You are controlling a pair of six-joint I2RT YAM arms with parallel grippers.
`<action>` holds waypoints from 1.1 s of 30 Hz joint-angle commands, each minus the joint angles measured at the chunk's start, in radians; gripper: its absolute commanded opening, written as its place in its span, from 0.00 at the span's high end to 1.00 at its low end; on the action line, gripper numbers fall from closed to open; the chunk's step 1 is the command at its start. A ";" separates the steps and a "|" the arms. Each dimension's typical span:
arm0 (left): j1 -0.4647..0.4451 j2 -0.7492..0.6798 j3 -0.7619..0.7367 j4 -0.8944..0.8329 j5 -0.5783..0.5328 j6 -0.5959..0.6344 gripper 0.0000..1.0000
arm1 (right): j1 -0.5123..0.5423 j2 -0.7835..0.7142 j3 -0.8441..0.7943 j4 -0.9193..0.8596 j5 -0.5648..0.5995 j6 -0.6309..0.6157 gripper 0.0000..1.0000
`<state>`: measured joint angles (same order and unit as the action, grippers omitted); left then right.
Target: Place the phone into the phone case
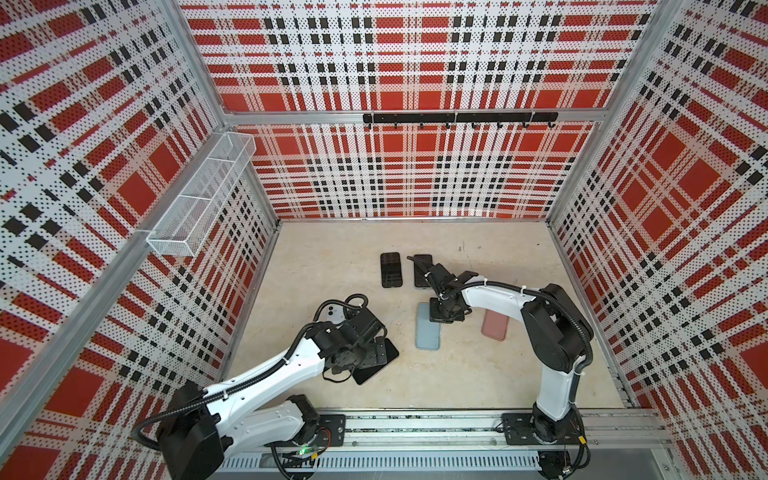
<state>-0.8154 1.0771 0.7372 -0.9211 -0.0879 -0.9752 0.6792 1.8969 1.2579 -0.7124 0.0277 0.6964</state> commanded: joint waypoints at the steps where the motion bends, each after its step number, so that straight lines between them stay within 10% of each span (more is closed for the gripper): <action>1: -0.007 -0.039 -0.006 -0.009 -0.032 -0.073 0.00 | 0.002 -0.056 -0.036 0.013 0.012 0.000 1.00; 9: -0.007 -0.071 -0.022 0.004 -0.043 -0.129 0.00 | -0.003 -0.200 -0.142 0.042 0.040 0.134 1.00; 33: 0.105 -0.187 -0.074 0.038 -0.076 -0.177 0.00 | 0.016 -0.442 -0.496 0.276 0.172 1.097 1.00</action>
<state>-0.7280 0.9062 0.6720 -0.8841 -0.1505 -1.1374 0.6849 1.4902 0.7799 -0.4728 0.1257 1.6142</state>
